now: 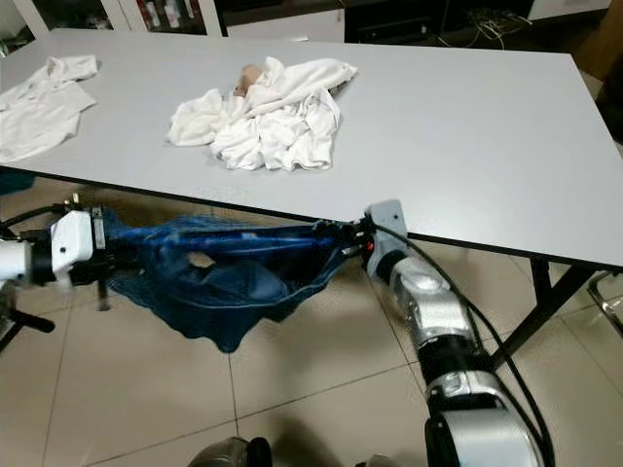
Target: Hang hanger
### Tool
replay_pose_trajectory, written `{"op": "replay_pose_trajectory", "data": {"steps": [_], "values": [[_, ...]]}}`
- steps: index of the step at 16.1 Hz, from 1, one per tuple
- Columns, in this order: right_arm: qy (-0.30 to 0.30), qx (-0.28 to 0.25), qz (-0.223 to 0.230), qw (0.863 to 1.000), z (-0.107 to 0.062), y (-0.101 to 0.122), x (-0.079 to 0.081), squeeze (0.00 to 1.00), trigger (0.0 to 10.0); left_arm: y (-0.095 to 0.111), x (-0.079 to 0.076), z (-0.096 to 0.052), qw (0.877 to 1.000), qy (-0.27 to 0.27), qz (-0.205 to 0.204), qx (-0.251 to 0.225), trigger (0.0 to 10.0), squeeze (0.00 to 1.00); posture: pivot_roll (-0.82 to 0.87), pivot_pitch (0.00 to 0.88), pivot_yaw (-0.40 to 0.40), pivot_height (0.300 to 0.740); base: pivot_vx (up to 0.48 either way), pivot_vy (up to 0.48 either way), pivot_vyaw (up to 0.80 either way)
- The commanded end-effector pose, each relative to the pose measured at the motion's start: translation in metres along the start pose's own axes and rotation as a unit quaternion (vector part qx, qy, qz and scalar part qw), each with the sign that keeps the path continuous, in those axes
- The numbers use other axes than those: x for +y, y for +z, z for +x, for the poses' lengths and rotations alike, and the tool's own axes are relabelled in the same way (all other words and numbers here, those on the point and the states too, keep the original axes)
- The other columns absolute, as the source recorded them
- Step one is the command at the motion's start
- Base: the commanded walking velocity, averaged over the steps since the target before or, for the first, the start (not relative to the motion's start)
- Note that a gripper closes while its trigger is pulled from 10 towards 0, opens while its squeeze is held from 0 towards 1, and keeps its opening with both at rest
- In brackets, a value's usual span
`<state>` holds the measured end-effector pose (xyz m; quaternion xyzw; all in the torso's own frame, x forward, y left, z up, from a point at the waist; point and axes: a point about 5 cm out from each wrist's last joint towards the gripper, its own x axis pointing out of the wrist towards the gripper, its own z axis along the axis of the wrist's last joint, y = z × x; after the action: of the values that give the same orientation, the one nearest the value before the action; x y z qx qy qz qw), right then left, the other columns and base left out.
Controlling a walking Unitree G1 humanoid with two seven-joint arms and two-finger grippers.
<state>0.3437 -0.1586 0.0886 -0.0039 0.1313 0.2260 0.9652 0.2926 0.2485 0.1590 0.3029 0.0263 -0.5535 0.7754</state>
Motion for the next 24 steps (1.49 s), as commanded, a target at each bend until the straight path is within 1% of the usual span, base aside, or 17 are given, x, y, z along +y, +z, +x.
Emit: {"op": "replay_pose_trajectory", "data": {"steps": [1,3,4,5,6,7,8,9,11,13,14,15,16,19,21,24], "values": [[0.008,-0.001,0.004,1.000,0.000,0.005,-0.003,0.00,0.0,0.005,0.006,-0.007,0.999,-0.021,0.021,0.027,0.0,0.00,0.01,0.032,0.103,0.740,0.000,0.000,0.00],[0.023,0.005,0.001,1.000,-0.001,0.005,-0.003,0.00,0.0,0.004,0.005,-0.008,0.996,-0.056,0.033,0.062,0.0,0.00,0.01,0.033,0.101,0.740,0.000,0.000,0.00],[0.026,0.006,-0.001,1.000,-0.001,0.005,-0.003,0.00,0.0,0.003,0.005,-0.008,0.994,-0.064,0.037,0.074,0.0,0.00,0.00,0.032,0.100,0.740,0.000,0.000,0.00],[0.043,0.010,-0.008,0.999,-0.003,0.004,-0.002,0.00,0.0,0.003,0.008,-0.008,0.992,-0.061,0.048,0.096,0.0,0.00,0.00,0.033,0.098,0.740,0.000,0.000,0.00],[0.046,0.011,-0.010,0.999,-0.004,0.004,-0.002,0.00,0.0,0.003,0.009,-0.007,0.992,-0.059,0.049,0.097,0.0,0.00,0.00,0.033,0.098,0.740,0.000,0.000,0.00],[0.062,0.021,-0.028,0.997,-0.008,0.001,0.000,0.00,0.0,0.004,0.014,-0.005,0.991,-0.039,0.067,0.111,0.0,0.00,0.00,0.034,0.094,0.740,0.000,0.000,0.00],[0.075,0.029,-0.043,0.996,-0.011,0.000,0.001,0.00,0.0,0.005,0.017,-0.002,0.990,-0.023,0.080,0.113,0.0,0.00,-0.01,0.035,0.090,0.740,0.000,0.000,0.00],[0.087,0.036,-0.060,0.994,-0.014,-0.002,0.003,0.00,0.0,0.010,0.021,0.002,0.992,-0.001,0.084,0.089,0.0,0.00,-0.01,0.036,0.086,0.740,0.000,0.000,0.00],[0.102,0.051,-0.078,0.990,-0.018,-0.008,0.004,0.00,0.0,0.015,0.025,0.004,0.993,0.026,0.090,0.067,0.0,0.00,-0.01,0.038,0.079,0.740,0.000,0.000,0.00],[0.125,0.070,-0.094,0.985,-0.022,-0.013,0.008,0.00,0.0,0.015,0.030,0.001,0.990,0.054,0.104,0.079,0.0,0.00,-0.01,0.041,0.076,0.740,0.000,0.000,0.00],[0.135,0.072,-0.091,0.984,-0.024,-0.012,0.011,0.00,0.0,0.013,0.029,0.001,0.988,0.052,0.109,0.092,0.0,0.00,-0.01,0.043,0.075,0.740,0.000,0.000,0.00],[0.134,0.061,-0.066,0.987,-0.022,-0.002,0.015,0.00,0.0,0.006,0.023,0.002,0.986,0.027,0.116,0.118,0.0,0.00,-0.01,0.044,0.073,0.740,0.000,0.000,0.00],[0.129,0.054,-0.053,0.989,-0.020,0.006,0.016,0.00,0.0,0.002,0.018,0.004,0.985,0.012,0.115,0.130,0.0,0.00,-0.01,0.044,0.073,0.740,0.000,0.000,0.00],[0.115,0.045,-0.060,0.990,-0.019,0.019,0.011,0.00,0.0,-0.006,0.014,0.003,0.981,-0.005,0.113,0.158,0.0,0.00,-0.01,0.043,0.073,0.740,0.000,0.000,0.00],[0.126,0.040,-0.061,0.989,-0.022,0.030,0.014,0.00,0.0,-0.008,0.017,0.004,0.979,0.008,0.118,0.168,0.0,0.00,-0.01,0.043,0.074,0.740,0.000,0.000,0.00],[0.175,0.043,-0.065,0.981,-0.028,0.042,0.035,0.00,0.0,-0.014,0.024,0.015,0.971,0.053,0.126,0.197,0.0,0.00,-0.02,0.044,0.075,0.740,0.000,0.000,0.00]]}}
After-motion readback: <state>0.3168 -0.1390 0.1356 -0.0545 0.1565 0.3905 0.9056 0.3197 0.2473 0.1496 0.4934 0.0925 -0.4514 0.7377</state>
